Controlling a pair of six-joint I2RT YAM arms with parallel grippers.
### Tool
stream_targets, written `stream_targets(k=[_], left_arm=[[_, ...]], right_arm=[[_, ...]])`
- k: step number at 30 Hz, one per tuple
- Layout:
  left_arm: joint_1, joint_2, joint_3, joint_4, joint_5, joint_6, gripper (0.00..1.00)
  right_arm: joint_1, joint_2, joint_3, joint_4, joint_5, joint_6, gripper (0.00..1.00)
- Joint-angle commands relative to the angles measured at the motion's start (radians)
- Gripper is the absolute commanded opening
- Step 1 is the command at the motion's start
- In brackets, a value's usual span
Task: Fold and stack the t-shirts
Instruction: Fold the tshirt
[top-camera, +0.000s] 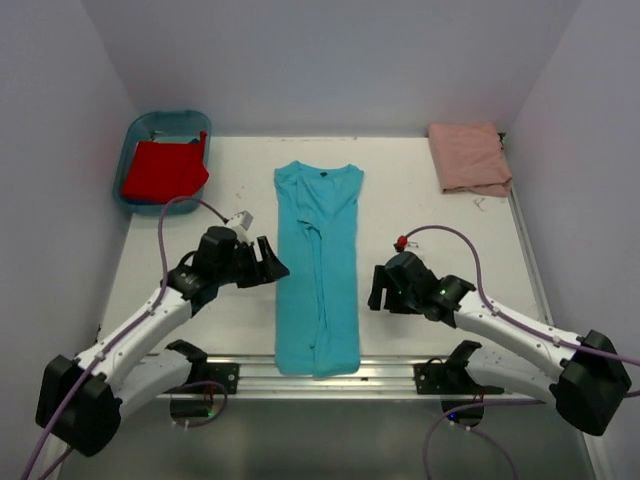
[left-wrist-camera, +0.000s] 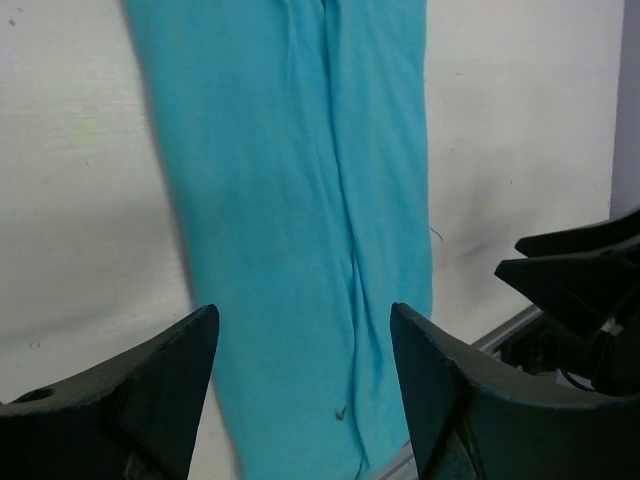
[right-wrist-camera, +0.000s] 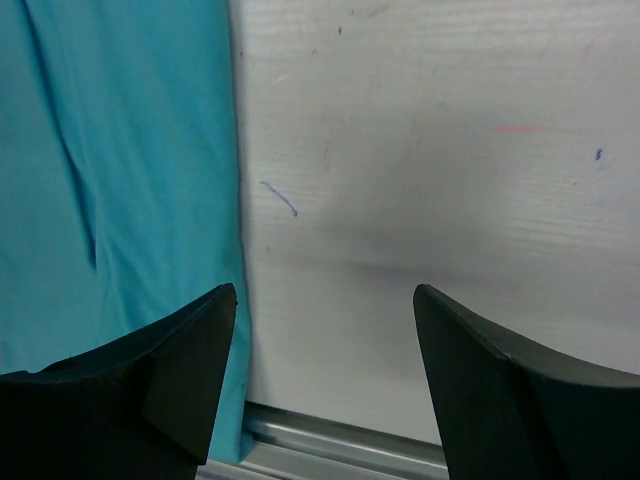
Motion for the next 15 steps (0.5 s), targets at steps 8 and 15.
stream_targets(k=[8,15], left_arm=[[-0.091,-0.268,-0.105,-0.309,-0.023,-0.125,0.71],[-0.257,-0.229,-0.222,-0.261,0.017,-0.225,0.56]], right_arm=[[0.042,-0.100,-0.208,0.258,-0.370,0.179,0.77],[0.102,-0.073,-0.257,0.334,-0.411,0.261,0.73]])
